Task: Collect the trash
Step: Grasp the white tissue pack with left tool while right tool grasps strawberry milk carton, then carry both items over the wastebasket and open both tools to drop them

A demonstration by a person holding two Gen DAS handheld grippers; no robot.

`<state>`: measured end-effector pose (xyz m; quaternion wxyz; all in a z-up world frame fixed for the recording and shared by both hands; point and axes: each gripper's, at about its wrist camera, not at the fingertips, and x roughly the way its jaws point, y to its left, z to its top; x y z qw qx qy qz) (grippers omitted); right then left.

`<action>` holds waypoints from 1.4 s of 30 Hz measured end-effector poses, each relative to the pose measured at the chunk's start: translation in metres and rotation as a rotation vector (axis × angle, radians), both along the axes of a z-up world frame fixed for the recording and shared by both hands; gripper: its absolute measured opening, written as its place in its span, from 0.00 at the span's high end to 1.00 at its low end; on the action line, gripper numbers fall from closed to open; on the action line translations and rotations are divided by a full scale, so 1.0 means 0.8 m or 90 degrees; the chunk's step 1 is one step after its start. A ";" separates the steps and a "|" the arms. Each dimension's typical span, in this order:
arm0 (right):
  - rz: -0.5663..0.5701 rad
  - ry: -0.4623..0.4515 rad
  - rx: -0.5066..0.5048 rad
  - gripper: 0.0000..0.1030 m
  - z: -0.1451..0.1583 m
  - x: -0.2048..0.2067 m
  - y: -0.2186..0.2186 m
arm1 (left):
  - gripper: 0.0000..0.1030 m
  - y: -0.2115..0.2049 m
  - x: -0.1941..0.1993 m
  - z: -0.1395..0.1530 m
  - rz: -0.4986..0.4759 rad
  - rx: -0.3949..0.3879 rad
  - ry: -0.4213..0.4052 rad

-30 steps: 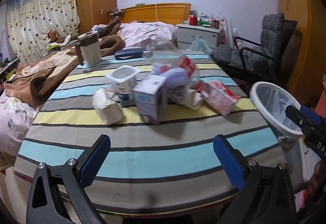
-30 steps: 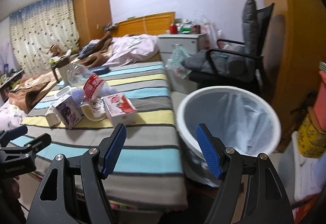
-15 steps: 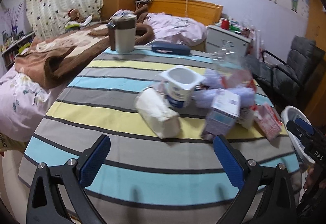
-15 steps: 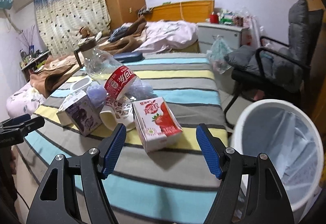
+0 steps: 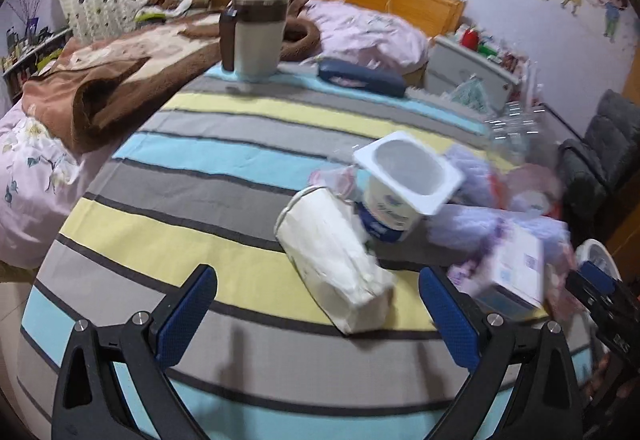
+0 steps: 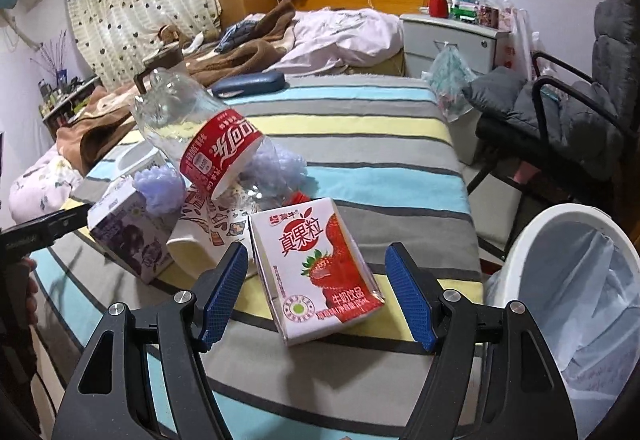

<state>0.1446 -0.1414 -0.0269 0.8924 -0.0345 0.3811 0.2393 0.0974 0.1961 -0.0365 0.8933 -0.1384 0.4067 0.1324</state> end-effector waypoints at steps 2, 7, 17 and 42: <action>-0.001 0.009 -0.015 0.30 -0.001 0.003 0.003 | 0.04 0.001 0.004 -0.001 0.006 -0.004 -0.003; -0.007 0.015 -0.043 0.30 -0.003 0.011 0.004 | 0.09 -0.002 0.019 -0.012 -0.003 0.011 0.022; -0.014 0.020 -0.047 0.36 -0.002 0.016 0.003 | 0.41 -0.007 0.027 -0.021 -0.037 -0.020 0.026; -0.050 -0.038 -0.005 0.43 0.023 -0.008 -0.013 | 0.60 -0.038 -0.033 0.045 -0.062 0.051 -0.072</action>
